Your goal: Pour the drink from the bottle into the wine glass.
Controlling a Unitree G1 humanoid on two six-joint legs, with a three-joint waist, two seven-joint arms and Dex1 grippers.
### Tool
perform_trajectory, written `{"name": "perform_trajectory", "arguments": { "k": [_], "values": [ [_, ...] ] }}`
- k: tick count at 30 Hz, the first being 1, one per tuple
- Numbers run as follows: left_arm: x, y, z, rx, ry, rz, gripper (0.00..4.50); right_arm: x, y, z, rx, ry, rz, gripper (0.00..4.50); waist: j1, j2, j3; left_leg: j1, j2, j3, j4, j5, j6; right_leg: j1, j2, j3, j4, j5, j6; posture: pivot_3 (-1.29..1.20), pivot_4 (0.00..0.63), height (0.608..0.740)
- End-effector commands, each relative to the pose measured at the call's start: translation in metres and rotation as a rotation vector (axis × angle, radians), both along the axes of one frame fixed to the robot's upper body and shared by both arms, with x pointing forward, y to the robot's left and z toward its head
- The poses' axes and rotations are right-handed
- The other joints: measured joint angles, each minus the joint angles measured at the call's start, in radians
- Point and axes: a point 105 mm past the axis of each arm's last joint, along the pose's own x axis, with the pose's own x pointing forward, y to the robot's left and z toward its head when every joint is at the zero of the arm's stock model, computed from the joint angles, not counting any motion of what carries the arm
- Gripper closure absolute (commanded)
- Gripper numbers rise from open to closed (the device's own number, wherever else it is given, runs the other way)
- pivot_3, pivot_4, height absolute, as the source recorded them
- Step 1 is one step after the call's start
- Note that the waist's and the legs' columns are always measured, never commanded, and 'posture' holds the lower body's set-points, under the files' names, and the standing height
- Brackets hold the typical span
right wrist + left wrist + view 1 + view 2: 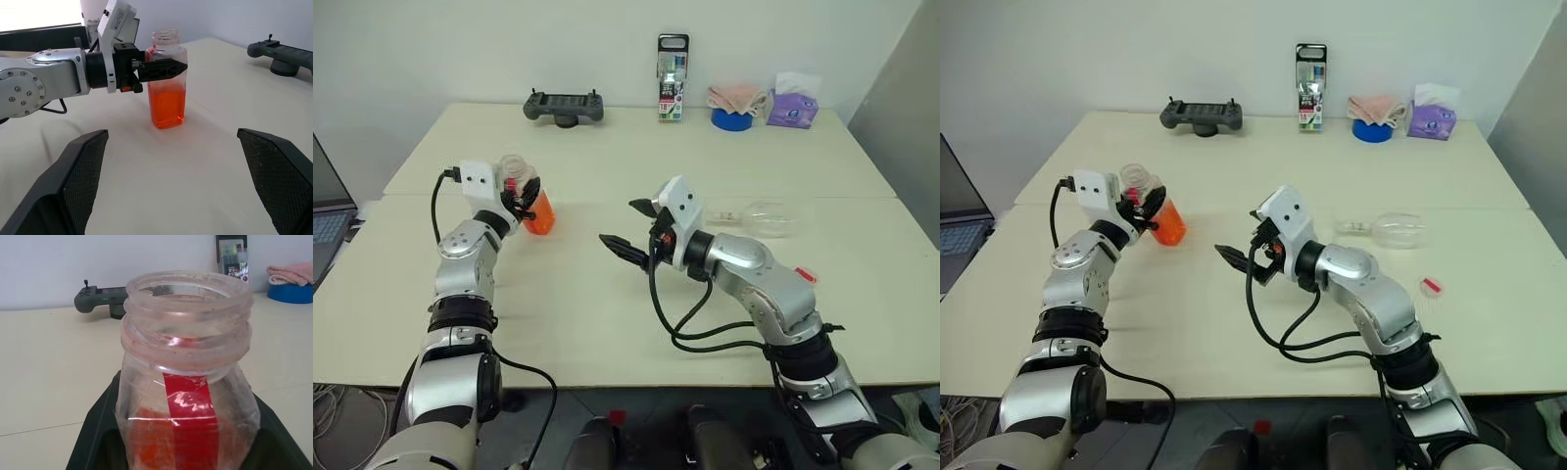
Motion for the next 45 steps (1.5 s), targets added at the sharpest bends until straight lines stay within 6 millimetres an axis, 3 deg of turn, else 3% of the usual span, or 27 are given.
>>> {"name": "perform_trajectory", "arguments": {
  "k": [1, 7, 8, 17, 22, 26, 28, 30, 35, 40, 45],
  "values": [
    [-0.001, 0.006, 0.006, 0.018, -0.022, 0.021, 1.99, -0.004, -0.003, 0.012, 0.018, -0.051, 0.001, 0.0, -0.001, 0.0, 0.0, 0.0, 0.0, 0.0, 0.0, 0.0, 0.0, 0.0, 0.0, 0.0, 0.001, 0.0, 0.0, 0.0, 0.15, 0.74],
    [-0.004, 0.008, 0.001, 0.031, -0.005, 0.037, 0.13, 0.002, -0.009, 0.012, 0.017, -0.05, -0.029, 0.0, -0.001, 0.0, 0.0, 0.001, 0.0, 0.0, 0.004, 0.0, 0.0, 0.0, 0.0, 0.0, 0.007, 0.0, 0.0, 0.0, 0.15, 0.74],
    [-0.004, 0.007, 0.001, 0.032, -0.004, 0.032, 0.03, 0.003, -0.011, 0.011, 0.014, -0.05, -0.036, 0.0, -0.001, 0.0, 0.0, 0.001, 0.0, 0.0, 0.004, 0.0, 0.0, 0.0, 0.0, 0.0, 0.007, 0.0, 0.0, 0.0, 0.15, 0.74],
    [-0.015, 0.006, -0.008, 0.034, 0.013, 0.033, 0.03, 0.012, -0.036, 0.007, 0.014, -0.031, -0.116, 0.0, 0.0, 0.0, 0.0, 0.0, 0.0, -0.001, 0.006, 0.0, 0.0, -0.001, 0.0, 0.0, 0.007, 0.0, 0.0, 0.0, 0.15, 0.74],
    [-0.049, 0.009, -0.021, 0.033, 0.028, 0.038, 0.03, 0.017, -0.076, 0.0, 0.068, 0.017, -0.234, 0.0, 0.0, 0.0, 0.0, -0.001, 0.0, 0.0, 0.006, 0.0, 0.0, -0.001, 0.0, 0.001, 0.007, 0.0, 0.0, 0.0, 0.15, 0.74],
    [-0.089, 0.018, -0.044, 0.028, 0.105, 0.049, 0.03, 0.018, -0.109, -0.017, 0.158, 0.101, -0.344, 0.0, -0.001, 0.0, 0.0, -0.001, 0.001, 0.0, 0.006, 0.0, 0.0, -0.001, 0.0, 0.002, 0.007, 0.0, 0.0, 0.0, 0.15, 0.74],
    [-0.111, 0.004, -0.055, 0.029, 0.144, -0.051, 0.03, 0.018, -0.127, -0.03, 0.265, 0.184, -0.422, 0.0, 0.0, 0.0, 0.0, -0.001, 0.001, 0.0, 0.006, 0.0, 0.0, -0.001, 0.0, 0.002, 0.007, 0.0, 0.0, 0.0, 0.15, 0.74],
    [-0.129, -0.03, -0.062, 0.053, 0.183, -0.238, 0.03, 0.019, -0.139, -0.041, 0.372, 0.254, -0.491, 0.0, 0.0, 0.0, 0.0, -0.001, 0.001, 0.0, 0.006, 0.0, 0.0, 0.0, 0.0, 0.002, 0.006, 0.0, -0.001, 0.0, 0.15, 0.74],
    [-0.149, -0.099, -0.065, 0.128, 0.242, -0.599, 0.03, 0.038, -0.145, -0.048, 0.709, 0.43, -0.584, 0.0, 0.005, 0.001, 0.001, 0.0, 0.001, 0.001, 0.009, 0.0, 0.0, 0.002, 0.001, 0.002, 0.006, -0.003, 0.003, 0.0, 0.15, 0.74],
    [-0.147, -0.134, -0.058, 0.206, 0.221, -0.761, 0.03, 0.068, -0.145, -0.069, 0.988, 0.649, -0.71, 0.0, 0.0, 0.002, 0.001, 0.0, 0.002, 0.002, 0.007, 0.0, 0.0, 0.001, 0.003, 0.003, 0.006, -0.003, 0.002, 0.0, 0.15, 0.74],
    [-0.136, -0.141, -0.049, 0.216, 0.192, -0.775, 0.03, 0.087, -0.149, -0.074, 1.241, 0.807, -0.728, 0.0, -0.002, 0.003, 0.001, 0.0, 0.002, 0.002, 0.007, 0.0, 0.001, 0.0, 0.003, 0.003, 0.006, 0.0, -0.002, 0.0, 0.15, 0.74]
  ]
}}
